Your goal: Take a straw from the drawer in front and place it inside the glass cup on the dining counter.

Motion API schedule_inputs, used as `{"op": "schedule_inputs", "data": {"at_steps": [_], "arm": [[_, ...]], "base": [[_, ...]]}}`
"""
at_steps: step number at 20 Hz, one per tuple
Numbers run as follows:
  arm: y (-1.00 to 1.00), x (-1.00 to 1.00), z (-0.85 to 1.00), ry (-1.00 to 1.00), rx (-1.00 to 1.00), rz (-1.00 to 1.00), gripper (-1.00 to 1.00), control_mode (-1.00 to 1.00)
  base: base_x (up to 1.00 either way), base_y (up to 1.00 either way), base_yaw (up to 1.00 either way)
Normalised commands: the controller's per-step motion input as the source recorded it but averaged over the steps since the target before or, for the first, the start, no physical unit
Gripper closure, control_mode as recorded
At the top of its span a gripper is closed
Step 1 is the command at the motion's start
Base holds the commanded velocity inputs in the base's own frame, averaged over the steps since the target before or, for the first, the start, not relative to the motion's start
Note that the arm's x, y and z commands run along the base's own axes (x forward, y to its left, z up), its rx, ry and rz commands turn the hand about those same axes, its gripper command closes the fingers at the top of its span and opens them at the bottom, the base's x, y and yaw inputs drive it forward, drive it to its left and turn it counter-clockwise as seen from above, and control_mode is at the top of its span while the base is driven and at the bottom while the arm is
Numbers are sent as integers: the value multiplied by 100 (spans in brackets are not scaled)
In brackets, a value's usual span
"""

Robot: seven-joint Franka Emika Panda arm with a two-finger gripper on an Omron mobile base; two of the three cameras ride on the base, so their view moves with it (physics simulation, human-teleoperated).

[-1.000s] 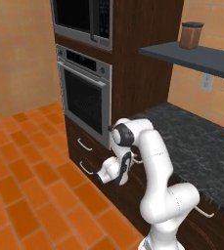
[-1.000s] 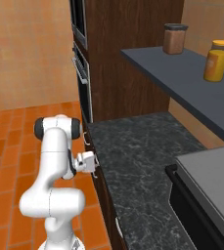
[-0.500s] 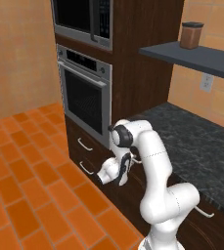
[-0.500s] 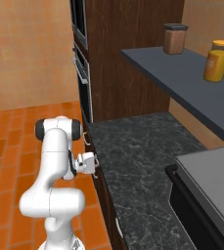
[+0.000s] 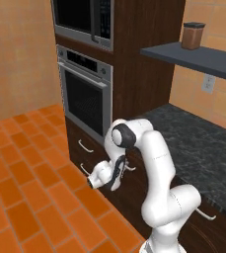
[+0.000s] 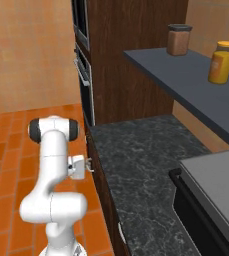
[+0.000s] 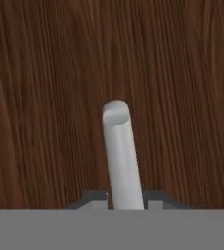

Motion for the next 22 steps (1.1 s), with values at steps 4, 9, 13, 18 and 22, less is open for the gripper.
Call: {"op": "schedule_inputs", "data": {"at_steps": [4,9,13,18,22], "arm": [[100,-34,0,18,1,0,100,-100],[100,-33,0,20,0,0,100,-100],[100,-31,0,19,0,0,100,-100],[100,-29,0,17,0,0,100,-100],[100,-30,0,12,0,0,100,-100]], "base": [[0,0,0],[0,0,0],[0,0,0],[0,0,0],[0,0,0]]}}
